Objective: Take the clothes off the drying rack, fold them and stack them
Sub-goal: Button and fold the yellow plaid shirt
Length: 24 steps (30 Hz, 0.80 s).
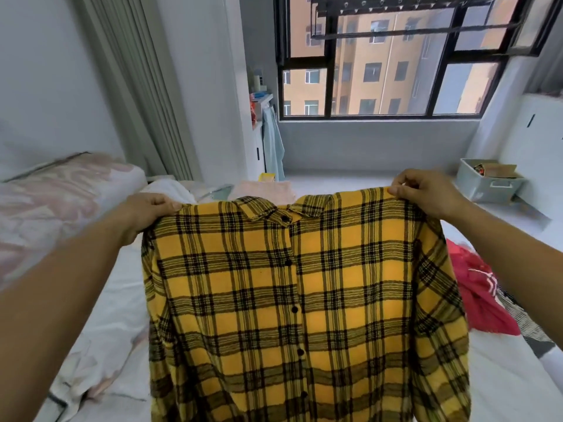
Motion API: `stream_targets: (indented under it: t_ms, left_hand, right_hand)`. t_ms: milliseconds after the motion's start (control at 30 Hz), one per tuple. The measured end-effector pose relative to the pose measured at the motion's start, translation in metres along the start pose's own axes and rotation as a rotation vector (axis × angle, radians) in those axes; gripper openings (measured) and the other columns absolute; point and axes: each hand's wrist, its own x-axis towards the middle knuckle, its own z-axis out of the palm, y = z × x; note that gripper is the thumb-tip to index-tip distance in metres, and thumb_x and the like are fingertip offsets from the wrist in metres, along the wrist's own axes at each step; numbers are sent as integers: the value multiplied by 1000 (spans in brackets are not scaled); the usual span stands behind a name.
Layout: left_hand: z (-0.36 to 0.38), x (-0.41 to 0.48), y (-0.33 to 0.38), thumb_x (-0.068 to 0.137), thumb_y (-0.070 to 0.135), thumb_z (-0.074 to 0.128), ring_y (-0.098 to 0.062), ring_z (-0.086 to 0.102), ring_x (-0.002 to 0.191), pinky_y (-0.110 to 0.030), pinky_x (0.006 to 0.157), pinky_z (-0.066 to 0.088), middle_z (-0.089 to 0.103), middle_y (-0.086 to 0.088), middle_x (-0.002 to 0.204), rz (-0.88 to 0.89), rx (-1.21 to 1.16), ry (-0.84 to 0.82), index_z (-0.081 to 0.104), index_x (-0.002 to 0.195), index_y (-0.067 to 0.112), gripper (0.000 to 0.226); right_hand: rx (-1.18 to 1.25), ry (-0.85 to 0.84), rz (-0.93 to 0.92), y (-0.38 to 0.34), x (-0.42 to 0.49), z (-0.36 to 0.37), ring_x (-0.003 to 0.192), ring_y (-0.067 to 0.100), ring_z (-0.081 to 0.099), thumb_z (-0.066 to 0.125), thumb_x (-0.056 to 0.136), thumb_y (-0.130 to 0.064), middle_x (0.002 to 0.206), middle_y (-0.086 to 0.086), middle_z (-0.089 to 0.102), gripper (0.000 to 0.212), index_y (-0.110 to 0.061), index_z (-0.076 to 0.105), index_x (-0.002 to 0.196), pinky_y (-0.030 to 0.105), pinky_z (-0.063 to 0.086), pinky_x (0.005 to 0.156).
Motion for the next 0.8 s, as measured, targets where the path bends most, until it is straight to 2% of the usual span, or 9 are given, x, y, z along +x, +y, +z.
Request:
stream_targets:
  t_ms: [133,233,333,433,533,600,667,733,800]
  left_hand:
    - [8,84,15,91,20,58,-21,54,75,-26,64,43,59,-9,81,16,-29,40,62,92,2,19]
    - [6,142,40,91,21,58,-11,51,69,-24,65,41,56,-1,77,57,-77,104,58,74,14,18]
    - [-4,193,74,90,24,60,-6,50,66,-17,59,43,53,3,74,120,-155,191,54,69,22,23]
    - [-24,230,107,88,29,63,-6,56,71,-17,64,48,55,7,74,214,-239,280,54,66,26,24]
    - [-47,245,129,87,30,64,-3,59,70,-20,73,52,57,7,74,320,-296,266,55,67,26,22]
    - [-56,242,137,87,29,63,-3,60,72,-22,78,53,57,7,74,388,-308,247,55,68,26,21]
    - [-59,231,137,90,25,60,-2,61,72,-19,79,52,58,6,77,419,-346,216,56,72,24,18]
    - [-55,217,129,91,22,59,-2,61,74,-18,78,52,60,6,80,406,-378,178,57,77,22,14]
    - [-48,198,112,91,21,58,0,59,70,-15,72,50,63,10,73,367,-365,149,58,78,22,14]
  right_hand:
    - [9,36,37,15,79,26,80,22,52,60,90,-21,74,0,56,11,-12,60,86,28,36,64]
    - [-22,122,31,10,139,33,86,21,50,59,91,-22,88,8,58,16,-8,63,95,29,38,75]
    - [-58,267,-2,-4,192,26,90,20,48,56,92,-25,98,11,57,23,-6,63,105,31,40,78]
    - [-31,391,-28,-20,237,6,86,15,49,54,93,-26,98,5,52,29,-5,60,113,18,39,68]
    - [25,455,-58,-34,258,-15,64,-10,52,52,93,-29,86,-8,57,28,-11,59,114,-1,36,53]
    - [41,484,-110,-39,258,-24,59,-20,49,51,93,-31,81,-11,57,30,-10,59,113,0,37,55]
    - [33,481,-154,-42,249,-30,61,-17,50,50,92,-31,88,0,55,29,-10,61,109,4,41,59]
    - [43,448,-174,-42,234,-28,68,-5,51,51,91,-33,83,-1,54,15,-24,62,94,15,44,65]
    - [44,403,-160,-37,214,-22,74,9,51,52,92,-30,85,0,53,19,-17,63,98,14,43,65]
